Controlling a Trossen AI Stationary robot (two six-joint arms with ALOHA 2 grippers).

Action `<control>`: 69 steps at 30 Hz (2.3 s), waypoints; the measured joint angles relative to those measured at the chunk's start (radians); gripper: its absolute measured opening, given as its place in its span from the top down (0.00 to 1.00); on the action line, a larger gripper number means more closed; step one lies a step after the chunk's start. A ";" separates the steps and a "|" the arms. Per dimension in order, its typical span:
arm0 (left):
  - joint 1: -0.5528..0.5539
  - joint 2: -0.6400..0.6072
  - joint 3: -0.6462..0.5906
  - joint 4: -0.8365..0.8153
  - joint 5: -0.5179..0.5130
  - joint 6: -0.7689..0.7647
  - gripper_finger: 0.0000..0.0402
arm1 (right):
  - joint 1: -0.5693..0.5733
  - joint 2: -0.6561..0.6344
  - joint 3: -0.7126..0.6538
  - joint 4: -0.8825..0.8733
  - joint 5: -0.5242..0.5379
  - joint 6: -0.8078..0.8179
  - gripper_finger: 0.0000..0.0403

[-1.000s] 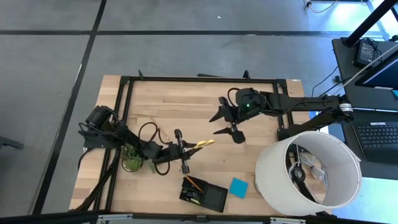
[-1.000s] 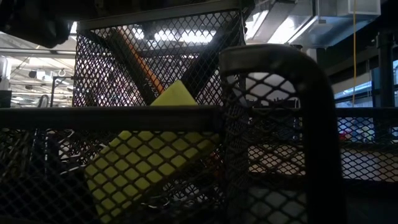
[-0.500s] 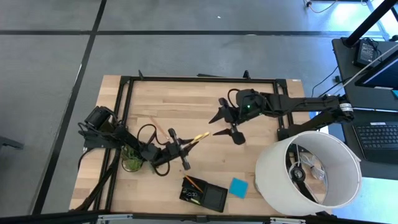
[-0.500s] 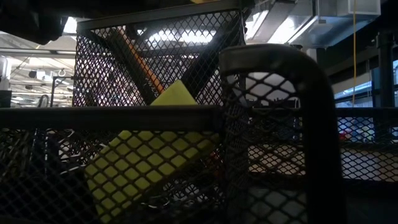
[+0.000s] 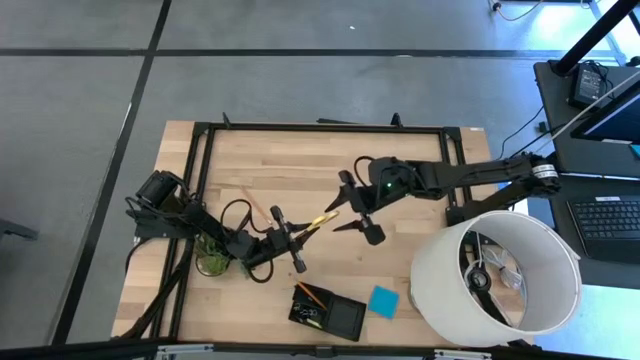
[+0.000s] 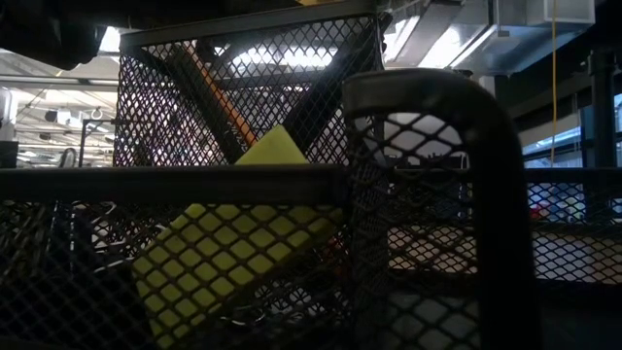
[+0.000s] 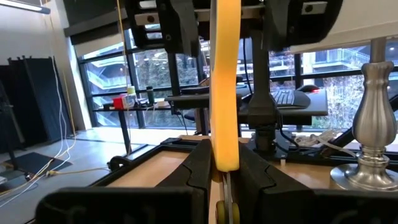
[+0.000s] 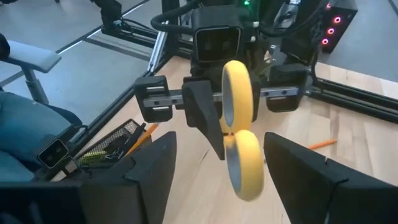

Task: Pick and place office supplies into organizer
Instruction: Put the yellow scissors into the black desk organizer

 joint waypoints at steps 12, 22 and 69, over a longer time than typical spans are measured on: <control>0.000 0.000 0.000 0.000 0.000 0.008 0.93 | 0.003 0.009 0.000 0.013 0.000 0.003 0.62; -0.001 0.000 0.000 0.000 0.018 0.006 0.92 | 0.003 0.009 0.000 0.014 0.004 -0.025 0.91; -0.275 -0.157 0.001 -0.002 -0.413 0.385 0.66 | 0.074 0.009 0.001 0.036 -0.189 0.110 0.92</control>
